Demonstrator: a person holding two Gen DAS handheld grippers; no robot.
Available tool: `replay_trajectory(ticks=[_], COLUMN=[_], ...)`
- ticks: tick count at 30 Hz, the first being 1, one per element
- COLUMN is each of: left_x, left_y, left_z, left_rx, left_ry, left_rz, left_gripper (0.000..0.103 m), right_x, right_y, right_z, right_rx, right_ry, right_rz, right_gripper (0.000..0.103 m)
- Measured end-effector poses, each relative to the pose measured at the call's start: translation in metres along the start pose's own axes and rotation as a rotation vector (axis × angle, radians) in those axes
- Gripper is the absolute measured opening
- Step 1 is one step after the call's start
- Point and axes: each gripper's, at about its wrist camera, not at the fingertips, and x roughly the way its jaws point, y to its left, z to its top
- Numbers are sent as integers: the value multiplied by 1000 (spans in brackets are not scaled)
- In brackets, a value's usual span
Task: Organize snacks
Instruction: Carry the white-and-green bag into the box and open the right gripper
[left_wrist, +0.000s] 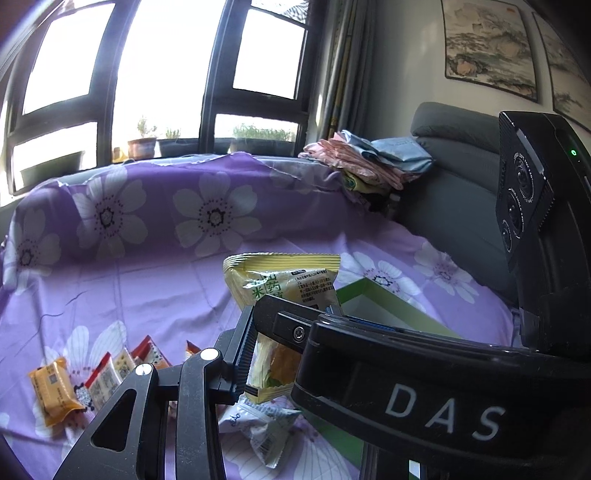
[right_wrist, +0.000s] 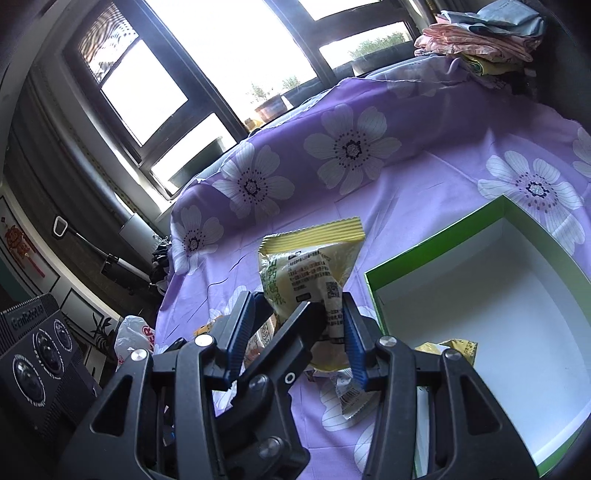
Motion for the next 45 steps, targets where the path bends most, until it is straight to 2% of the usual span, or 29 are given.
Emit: replay_trajectory(ticks=[21, 30, 33, 45], left_x=[42, 59, 62, 77], left_y=[-42, -50, -54, -57], left_z=[2, -3, -4, -9], left_rx=[48, 23, 14, -17], left_ry=[68, 118, 122, 168], left_rz=[-80, -127, -147, -189], left_gripper=[37, 37, 37, 37], right_x=[-12, -12, -15, -15], right_y=[-53, -73, -79, -94], right_z=[9, 8, 8, 6], right_rx=[163, 218, 241, 287], right_ry=[0, 19, 15, 34], right_rz=[-47, -78, -62, -101], right_gripper=[49, 52, 57, 58])
